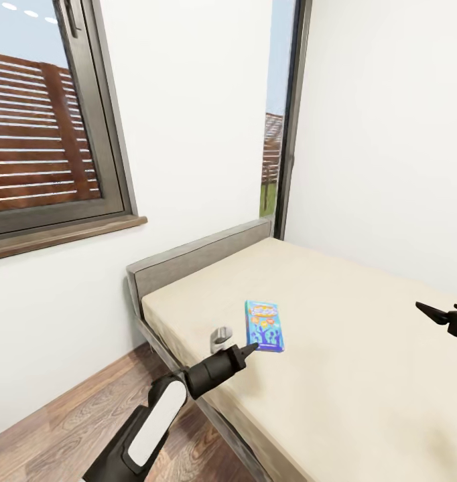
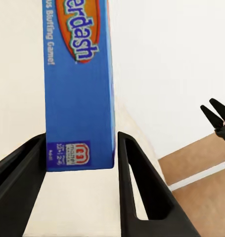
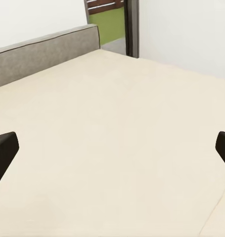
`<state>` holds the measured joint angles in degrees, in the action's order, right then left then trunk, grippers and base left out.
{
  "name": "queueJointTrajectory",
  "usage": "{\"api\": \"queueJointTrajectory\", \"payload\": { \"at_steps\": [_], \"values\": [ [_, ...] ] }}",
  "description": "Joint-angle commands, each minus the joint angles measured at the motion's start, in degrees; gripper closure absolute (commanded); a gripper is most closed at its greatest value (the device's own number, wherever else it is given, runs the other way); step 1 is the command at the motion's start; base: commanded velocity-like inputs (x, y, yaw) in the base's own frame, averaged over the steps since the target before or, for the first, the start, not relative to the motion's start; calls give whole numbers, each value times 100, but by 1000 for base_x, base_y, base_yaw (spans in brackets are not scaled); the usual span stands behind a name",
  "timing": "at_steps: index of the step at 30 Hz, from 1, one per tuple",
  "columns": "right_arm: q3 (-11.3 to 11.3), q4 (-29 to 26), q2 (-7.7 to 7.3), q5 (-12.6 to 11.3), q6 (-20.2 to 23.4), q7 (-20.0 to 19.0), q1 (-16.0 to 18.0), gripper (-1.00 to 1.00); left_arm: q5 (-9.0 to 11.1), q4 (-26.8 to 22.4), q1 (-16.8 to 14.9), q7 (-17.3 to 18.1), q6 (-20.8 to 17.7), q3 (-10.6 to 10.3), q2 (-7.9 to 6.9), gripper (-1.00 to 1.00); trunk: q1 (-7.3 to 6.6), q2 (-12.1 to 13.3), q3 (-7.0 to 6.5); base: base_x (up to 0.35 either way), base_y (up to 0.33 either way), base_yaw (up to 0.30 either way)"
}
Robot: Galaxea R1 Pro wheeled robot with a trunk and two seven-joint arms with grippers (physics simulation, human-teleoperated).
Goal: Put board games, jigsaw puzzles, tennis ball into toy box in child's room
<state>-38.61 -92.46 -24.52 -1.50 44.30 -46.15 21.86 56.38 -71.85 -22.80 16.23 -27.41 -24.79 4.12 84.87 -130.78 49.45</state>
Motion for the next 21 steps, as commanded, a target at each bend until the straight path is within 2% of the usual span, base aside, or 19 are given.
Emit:
{"api": "queueJointTrajectory", "payload": {
  "at_steps": [1, 2, 4, 9, 13, 14, 18, 19, 20, 21],
  "values": [
    [-8, -3, 0, -15, 47, -20, 5, -100, 59, -102, 39, -179, -74, 4, 10, 100, -1, -3, 6, 0, 0, 0],
    [-9, -5, 0, -16, 52, -25, 4, -100, 69, -239, 96, -479, -124, -5, 26, 100, -1, -3, 6, 0, 0, 0],
    [8, -7, 3, -19, 57, -30, 3, -100, 69, -356, 145, -786, -164, -53, 40, 100, -1, -3, 6, 0, 0, 0],
    [21, -8, 7, -19, 62, -34, 2, -100, 54, -332, 168, -1067, -190, -173, 80, 100, -67, 118, -48, 0, 0, 0],
    [3, -9, -41, -32, 79, -87, 27, -100, 25, 155, -49, -1137, -169, -210, 292, 100, -155, 278, -120, 0, 0, 0],
    [11, -9, -52, -36, 87, -261, 48, -100, 29, 480, -245, -1150, -149, -220, 365, 100, -177, 318, -138, 0, 0, 0],
    [22, -9, -63, -41, 132, -1063, 80, -100, 46, 1029, -541, -1159, -35, -235, 452, 100, -265, 479, -210, 0, 0, 0],
    [24, -9, -66, -42, 154, -1547, 90, -100, 51, 1196, -628, -1158, 18, -235, 473, 100, -287, 519, -228, 0, 0, 0],
    [27, -9, -67, -42, 162, -1766, 95, -100, 52, 1257, -660, -1158, 37, -237, 483, 100, -309, 559, -246, 0, 0, 0],
    [90, -9, -46, -26, 174, -2194, 98, -100, 61, 1373, -739, -1157, 74, -241, 501, 100, -331, 599, -264, 0, 0, 0]
  ]
}}
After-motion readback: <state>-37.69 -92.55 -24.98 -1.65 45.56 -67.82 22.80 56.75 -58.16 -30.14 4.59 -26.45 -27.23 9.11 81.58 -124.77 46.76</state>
